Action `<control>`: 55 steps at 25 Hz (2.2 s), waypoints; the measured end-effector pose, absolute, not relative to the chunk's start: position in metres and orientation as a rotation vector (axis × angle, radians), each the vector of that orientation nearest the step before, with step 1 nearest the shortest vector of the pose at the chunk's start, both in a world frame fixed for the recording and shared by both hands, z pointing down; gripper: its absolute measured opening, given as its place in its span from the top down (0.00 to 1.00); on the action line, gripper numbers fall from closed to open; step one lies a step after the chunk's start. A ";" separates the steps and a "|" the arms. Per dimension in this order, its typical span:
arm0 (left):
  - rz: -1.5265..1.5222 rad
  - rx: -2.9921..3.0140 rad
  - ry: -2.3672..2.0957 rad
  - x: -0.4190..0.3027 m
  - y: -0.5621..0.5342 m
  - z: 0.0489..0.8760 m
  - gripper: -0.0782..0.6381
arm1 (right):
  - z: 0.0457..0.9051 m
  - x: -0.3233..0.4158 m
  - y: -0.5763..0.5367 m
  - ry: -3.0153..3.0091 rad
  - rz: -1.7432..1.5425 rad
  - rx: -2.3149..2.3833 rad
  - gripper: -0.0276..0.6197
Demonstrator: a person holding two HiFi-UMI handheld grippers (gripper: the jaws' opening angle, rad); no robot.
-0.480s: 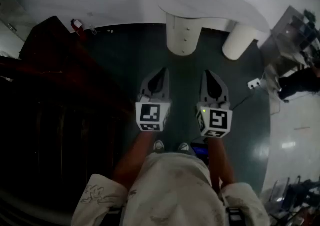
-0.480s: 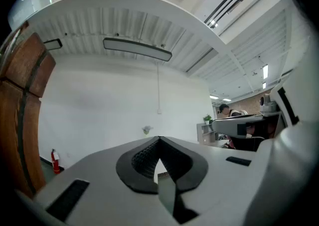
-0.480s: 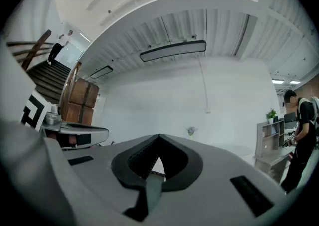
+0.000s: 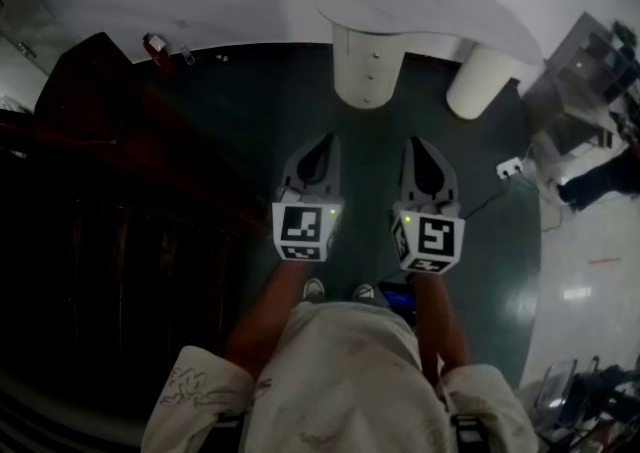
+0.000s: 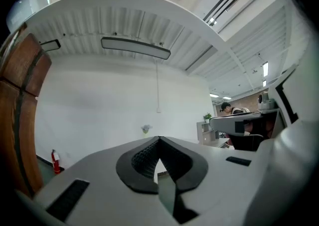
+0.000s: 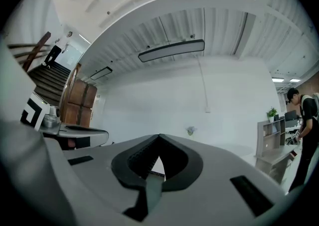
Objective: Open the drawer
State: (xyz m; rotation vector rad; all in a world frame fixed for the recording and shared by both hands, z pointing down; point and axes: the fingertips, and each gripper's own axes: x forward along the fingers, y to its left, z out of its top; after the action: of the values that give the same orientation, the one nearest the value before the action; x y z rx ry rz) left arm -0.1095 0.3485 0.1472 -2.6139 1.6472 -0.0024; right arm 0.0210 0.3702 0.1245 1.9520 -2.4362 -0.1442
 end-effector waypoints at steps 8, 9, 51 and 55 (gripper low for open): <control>-0.005 -2.577 1.671 -0.081 0.352 0.145 0.89 | 0.121 0.051 0.374 -2.464 -0.175 1.957 0.95; -0.007 -2.575 1.673 -0.077 0.353 0.146 0.89 | 0.122 0.055 0.374 -2.468 -0.172 1.954 0.95; 0.027 -2.642 1.581 -0.117 0.133 0.154 0.89 | 0.149 0.012 0.162 -2.308 -0.112 2.004 0.95; 0.031 -2.664 1.571 -0.133 0.110 0.159 0.89 | 0.145 -0.001 0.143 -2.279 -0.122 2.037 0.95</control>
State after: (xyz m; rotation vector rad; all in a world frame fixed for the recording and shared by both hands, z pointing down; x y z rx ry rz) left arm -0.1325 0.1095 0.1589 -2.6640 1.5709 0.0312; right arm -0.0007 0.1427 0.1446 2.0366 -2.2789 -0.1225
